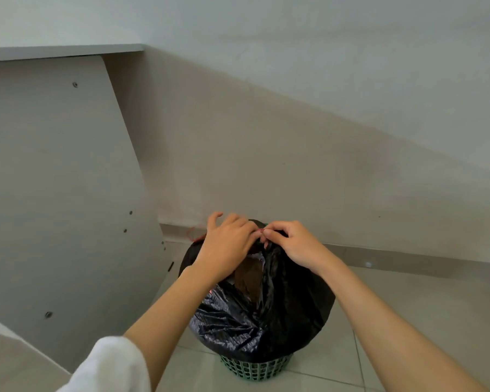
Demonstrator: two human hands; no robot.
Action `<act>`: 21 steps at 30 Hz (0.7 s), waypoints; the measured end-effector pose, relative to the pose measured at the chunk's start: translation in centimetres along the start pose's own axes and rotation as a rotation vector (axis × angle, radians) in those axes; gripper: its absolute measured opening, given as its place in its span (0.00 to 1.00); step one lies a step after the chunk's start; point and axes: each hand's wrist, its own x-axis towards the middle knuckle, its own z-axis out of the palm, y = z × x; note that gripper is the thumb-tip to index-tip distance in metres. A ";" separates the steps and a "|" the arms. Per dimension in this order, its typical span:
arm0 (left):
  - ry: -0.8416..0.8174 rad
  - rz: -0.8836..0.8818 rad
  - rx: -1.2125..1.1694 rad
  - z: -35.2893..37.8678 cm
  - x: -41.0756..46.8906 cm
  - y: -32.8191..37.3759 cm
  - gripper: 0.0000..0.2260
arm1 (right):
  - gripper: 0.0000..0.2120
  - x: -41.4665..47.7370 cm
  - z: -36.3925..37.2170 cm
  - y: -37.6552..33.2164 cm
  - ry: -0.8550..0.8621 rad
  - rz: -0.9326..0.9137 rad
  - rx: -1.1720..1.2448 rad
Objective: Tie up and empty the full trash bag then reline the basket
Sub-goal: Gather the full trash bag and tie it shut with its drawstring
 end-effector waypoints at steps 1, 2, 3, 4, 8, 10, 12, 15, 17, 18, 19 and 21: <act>-0.035 0.015 -0.028 0.3 0.3 -0.2 0.14 | 0.12 -0.1 -0.2 -0.1 -0.009 -0.002 -0.016; -0.047 0.031 -0.083 0.1 0.4 -0.4 0.13 | 0.12 -0.3 -0.3 0.0 -0.016 -0.010 -0.054; -0.021 0.056 -0.133 -0.1 0.6 -0.6 0.13 | 0.11 -0.3 -0.3 0.1 -0.018 -0.028 -0.114; 0.020 0.087 -0.157 -0.3 0.7 -1.0 0.13 | 0.11 -0.3 -0.1 0.2 -0.015 -0.052 -0.184; 0.029 0.193 -0.033 -1.2 0.9 -3.3 0.10 | 0.05 -0.2 0.6 1.3 -0.004 -0.126 -0.346; 0.049 0.169 -0.005 -1.2 0.3 -4.3 0.11 | 0.05 -0.4 0.6 2.0 -0.023 -0.109 -0.386; 0.022 0.087 -0.030 -0.8 -0.3 -5.3 0.12 | 0.07 -0.6 0.5 2.3 -0.025 -0.047 -0.348; 0.018 -0.069 -0.087 -0.4 -1.4 -6.3 0.10 | 0.09 -0.4 1.0 1.8 0.002 -0.014 -0.301; 0.156 -0.138 -0.130 -0.4 -3.0 -6.8 0.06 | 0.08 0.0 1.7 1.3 0.052 -0.002 -0.252; 0.249 -0.156 -0.134 -0.4 -4.1 -7.0 0.06 | 0.07 0.1 2.1 1.0 0.073 0.010 -0.216; 0.308 -0.174 -0.135 -0.3 -5.3 -7.1 0.08 | 0.06 0.4 2.4 0.9 0.084 0.022 -0.188; 0.278 -0.242 -0.189 -0.2 -7.8 -7.3 0.16 | 0.05 0.9 3.2 0.6 0.084 0.042 -0.177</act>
